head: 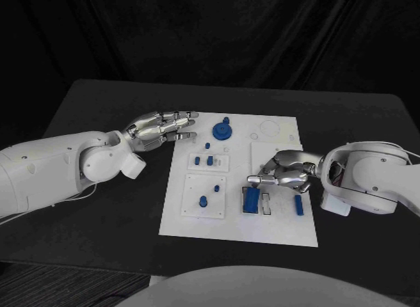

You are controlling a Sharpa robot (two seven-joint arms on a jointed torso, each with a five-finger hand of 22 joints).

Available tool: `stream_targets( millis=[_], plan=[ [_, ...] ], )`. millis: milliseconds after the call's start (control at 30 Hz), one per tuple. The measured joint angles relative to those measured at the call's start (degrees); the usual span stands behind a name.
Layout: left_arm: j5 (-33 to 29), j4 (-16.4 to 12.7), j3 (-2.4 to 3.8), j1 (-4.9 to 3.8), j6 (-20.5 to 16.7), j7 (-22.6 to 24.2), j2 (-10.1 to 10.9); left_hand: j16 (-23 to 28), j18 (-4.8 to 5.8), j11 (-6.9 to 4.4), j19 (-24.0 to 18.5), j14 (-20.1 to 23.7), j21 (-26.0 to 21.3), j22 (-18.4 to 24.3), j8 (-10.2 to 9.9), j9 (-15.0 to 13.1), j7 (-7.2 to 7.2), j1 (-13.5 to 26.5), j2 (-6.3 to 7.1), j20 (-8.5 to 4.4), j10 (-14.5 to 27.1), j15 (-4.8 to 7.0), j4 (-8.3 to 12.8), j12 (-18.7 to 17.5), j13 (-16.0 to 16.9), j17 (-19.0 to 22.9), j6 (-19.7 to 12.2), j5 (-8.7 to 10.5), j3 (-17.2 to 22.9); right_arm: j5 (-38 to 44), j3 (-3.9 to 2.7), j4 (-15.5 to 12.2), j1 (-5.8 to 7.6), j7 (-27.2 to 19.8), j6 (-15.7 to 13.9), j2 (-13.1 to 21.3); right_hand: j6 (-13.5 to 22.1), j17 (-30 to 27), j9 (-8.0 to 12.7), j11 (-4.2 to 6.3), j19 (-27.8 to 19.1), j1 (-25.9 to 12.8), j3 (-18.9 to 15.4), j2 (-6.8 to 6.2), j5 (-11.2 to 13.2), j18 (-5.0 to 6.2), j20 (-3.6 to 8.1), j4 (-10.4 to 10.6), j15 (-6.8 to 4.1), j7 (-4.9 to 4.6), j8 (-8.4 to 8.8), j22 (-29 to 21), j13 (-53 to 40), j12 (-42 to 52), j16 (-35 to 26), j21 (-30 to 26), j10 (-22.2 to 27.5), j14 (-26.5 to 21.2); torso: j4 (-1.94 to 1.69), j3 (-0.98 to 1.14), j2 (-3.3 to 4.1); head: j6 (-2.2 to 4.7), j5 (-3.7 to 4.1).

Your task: Assemble the parts on the task board

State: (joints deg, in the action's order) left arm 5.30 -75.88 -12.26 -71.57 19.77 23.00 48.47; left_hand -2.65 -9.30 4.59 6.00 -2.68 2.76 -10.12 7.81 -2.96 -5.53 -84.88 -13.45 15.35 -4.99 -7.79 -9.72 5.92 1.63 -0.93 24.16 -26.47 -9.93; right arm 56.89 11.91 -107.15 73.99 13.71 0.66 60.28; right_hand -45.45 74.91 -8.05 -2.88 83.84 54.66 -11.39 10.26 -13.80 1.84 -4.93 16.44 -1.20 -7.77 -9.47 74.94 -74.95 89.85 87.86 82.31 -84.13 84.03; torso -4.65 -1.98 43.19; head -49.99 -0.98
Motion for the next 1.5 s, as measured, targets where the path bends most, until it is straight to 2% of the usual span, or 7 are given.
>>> stream_targets(
  millis=[300, 500, 600, 833, 900, 1133, 1500],
  plan=[
    [0.0, 0.1, 0.00, 0.05, 0.0, 0.0, 0.0, 0.0, 0.00, 0.00, 0.0, 0.0, 0.0, 0.0, 0.0, 0.0, 0.00, 0.0, 0.00, 0.00, 0.0, 0.00, 0.0, 0.0, 0.0, 0.0, 0.0, 0.00, 0.0, 10.4, 0.05, -1.6, -0.13, -5.8, -9.0, 1.4, 0.2, 0.0, 1.8, 1.46, 0.0, 14.3, -0.1, -4.53, -2.4, -0.01, 0.84, -7.1, -0.91, 0.93, 0.50, 0.0, 0.0, 0.0, 0.0, 1.3, 0.2, 0.0, 0.00, 0.01, -0.03, 0.00, -0.14],
    [0.0, 0.1, 0.00, 0.14, 0.0, 0.0, 0.1, 0.0, 0.00, 0.00, 0.0, 0.0, 0.0, 0.0, 0.0, 0.0, 0.00, 0.0, 0.00, 0.00, 0.0, 0.00, 0.0, 0.0, 0.0, 0.0, 0.0, 0.00, 0.0, 22.1, 0.01, -3.6, -1.14, -7.8, -16.5, 2.9, 7.1, 0.0, 1.7, 1.46, 0.2, 18.3, -1.1, -6.88, -0.1, -0.01, 1.04, -8.5, -0.91, 0.16, -1.90, 0.0, 0.0, 0.0, 0.0, 0.4, 0.2, 0.0, 0.03, 0.01, -0.05, 0.00, -0.01],
    [0.0, 0.1, 0.00, 0.21, 0.0, 0.0, 0.1, 0.0, 0.00, 0.00, 0.0, 0.0, 0.0, 0.0, 0.0, 0.0, 0.00, 0.0, 0.00, 0.00, 0.0, 0.00, 0.0, 0.0, 0.0, 0.0, 0.0, 0.00, 0.0, 28.5, 0.01, -4.4, -2.21, -7.6, -19.0, 3.5, 12.6, 0.0, -0.7, 1.16, 0.2, 19.4, -1.0, -8.67, 2.1, -0.01, 1.04, -6.7, -0.91, -0.22, -8.27, 0.0, 0.0, 0.0, 0.0, -1.2, 0.2, 0.0, 0.03, 0.01, -0.03, 0.00, 0.09],
    [0.0, 0.1, 0.00, 0.42, 0.0, 0.1, 0.4, 0.0, 0.00, 0.00, 0.0, 0.0, 0.0, 0.0, 0.0, 0.0, 0.00, 0.0, 0.00, 0.00, 0.0, 0.00, 0.0, 0.0, 0.0, 0.0, 0.0, 0.00, 0.0, 40.2, 0.04, -6.1, -7.04, -5.9, -22.8, 4.5, 25.4, 0.0, -13.0, 0.57, 0.2, 20.2, 2.7, -13.55, 2.8, -0.01, 0.79, -0.3, -0.91, 0.20, -33.74, 0.0, 0.0, 0.0, -0.4, -2.7, 0.1, 0.0, 0.07, 0.01, -0.09, 0.00, -0.08],
    [0.0, 0.0, 0.00, 0.44, 0.0, 0.1, 0.6, 0.0, 0.00, 0.00, 0.0, 0.0, 0.0, 0.0, 0.0, 0.0, 0.00, 0.0, 0.00, 0.00, 0.0, 0.00, 0.0, 0.0, 0.0, 0.0, 0.0, 0.00, 0.0, 42.8, 0.06, -6.5, -8.73, -5.2, -23.8, 4.6, 27.8, 0.0, -15.6, 0.57, 0.2, 19.2, 3.1, -14.47, 2.8, -0.02, 0.79, 0.1, -0.91, 0.33, -38.74, 0.0, 0.0, 0.0, -0.5, -3.1, 0.1, 0.0, 0.10, 0.01, -0.11, 0.00, -0.13],
    [0.0, 0.0, 0.00, 0.78, 0.0, 0.1, 1.1, 0.0, 0.00, 0.00, 0.0, 0.0, 0.0, 0.0, 0.0, 0.0, 0.00, 0.0, 0.00, 0.00, 0.0, 0.00, 0.0, 0.0, 0.0, 0.0, 0.0, 0.00, 0.0, 48.3, 0.10, -6.5, -11.94, -2.2, -26.5, 3.9, 32.9, 0.0, -20.0, 0.57, 0.2, 14.7, 4.6, -17.31, 3.7, 0.05, 0.81, 0.5, -0.91, 0.56, -47.47, 0.0, 0.0, 0.0, -1.0, -4.7, 0.2, 0.0, 0.16, -0.01, -0.33, 0.00, -0.20],
    [0.0, -0.1, 0.00, 0.96, 0.0, 0.1, 1.1, 0.0, 0.00, 0.00, 0.0, 0.0, 0.0, 0.0, 0.0, 0.0, 0.00, 0.0, 0.00, 0.00, 0.0, 0.00, 0.0, 0.0, 0.0, 0.0, 0.0, 0.00, 0.0, 51.0, 0.05, -6.5, -12.70, 2.3, -27.8, 3.2, 35.4, 0.0, -22.0, 0.57, 0.2, 9.0, 4.6, -19.79, 6.1, 0.88, 0.81, 0.5, -0.90, 0.74, -52.05, 0.0, 0.0, 0.0, -1.3, -6.3, 0.2, 0.0, 0.44, 0.00, -0.59, 0.00, -0.44]
  ],
)
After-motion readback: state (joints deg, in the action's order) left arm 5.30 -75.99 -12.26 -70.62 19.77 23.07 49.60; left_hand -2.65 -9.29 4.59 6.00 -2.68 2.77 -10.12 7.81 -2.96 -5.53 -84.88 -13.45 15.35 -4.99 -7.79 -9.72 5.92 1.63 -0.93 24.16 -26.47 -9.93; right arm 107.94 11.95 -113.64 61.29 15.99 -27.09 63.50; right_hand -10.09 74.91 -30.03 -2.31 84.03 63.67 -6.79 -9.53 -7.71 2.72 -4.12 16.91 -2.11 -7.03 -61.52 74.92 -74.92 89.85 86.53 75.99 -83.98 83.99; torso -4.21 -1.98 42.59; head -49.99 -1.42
